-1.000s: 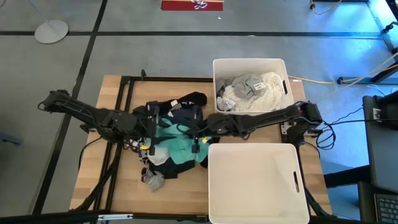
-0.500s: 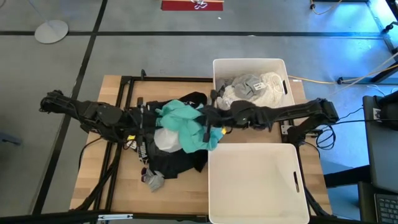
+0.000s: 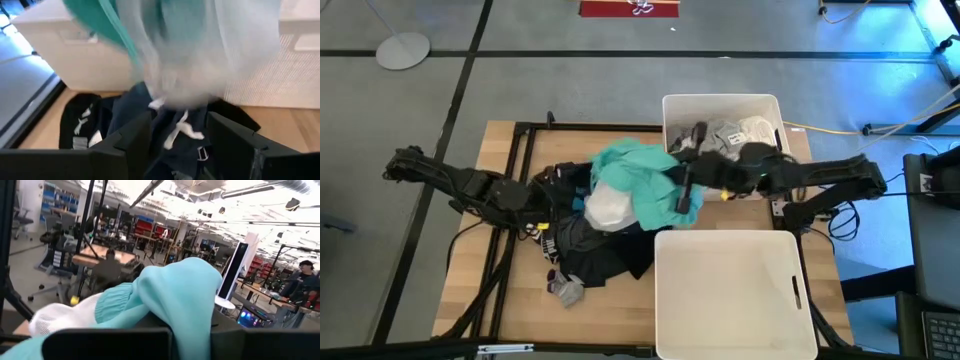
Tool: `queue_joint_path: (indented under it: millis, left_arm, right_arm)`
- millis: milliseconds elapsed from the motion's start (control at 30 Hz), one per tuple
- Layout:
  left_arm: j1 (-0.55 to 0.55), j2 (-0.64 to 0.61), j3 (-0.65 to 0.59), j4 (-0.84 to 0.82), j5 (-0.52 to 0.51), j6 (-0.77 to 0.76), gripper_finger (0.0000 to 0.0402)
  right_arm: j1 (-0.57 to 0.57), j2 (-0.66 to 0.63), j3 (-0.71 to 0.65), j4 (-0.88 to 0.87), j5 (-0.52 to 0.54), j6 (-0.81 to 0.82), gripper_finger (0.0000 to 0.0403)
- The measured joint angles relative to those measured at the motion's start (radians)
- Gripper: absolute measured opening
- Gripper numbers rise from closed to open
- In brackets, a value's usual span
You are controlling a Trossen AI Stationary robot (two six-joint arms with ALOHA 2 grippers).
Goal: Sort clothes
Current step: Put the mint blue pants into the bottom white laundry bin
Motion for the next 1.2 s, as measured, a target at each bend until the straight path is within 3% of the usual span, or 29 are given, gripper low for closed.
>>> queue_joint_path:
  millis: [267, 467, 633, 1000, 1200]
  left_arm:
    - [0.000, 0.000, -0.086, 0.024, -0.004, -0.067, 0.0182]
    - [0.000, 0.002, -0.136, 0.094, -0.009, -0.069, 0.0182]
    - [0.000, 0.000, -0.162, 0.153, -0.010, -0.058, 0.0182]
    - [0.000, 0.000, -0.191, 0.210, -0.010, -0.065, 0.0182]
    - [0.000, 0.000, -0.191, 0.210, -0.010, -0.079, 0.0182]
  right_arm:
    - [0.022, -0.129, 0.000, -0.127, 0.054, 0.081, 0.0021]
    - [0.124, -0.217, 0.001, -0.227, 0.324, 0.048, 0.0021]
    - [0.253, -0.257, 0.003, -0.240, 0.478, 0.047, 0.0021]
    - [0.604, -0.209, 0.155, -0.313, 0.634, 0.050, 0.0021]
    - [0.787, -0.173, 0.186, -0.338, 0.818, 0.054, 0.0021]
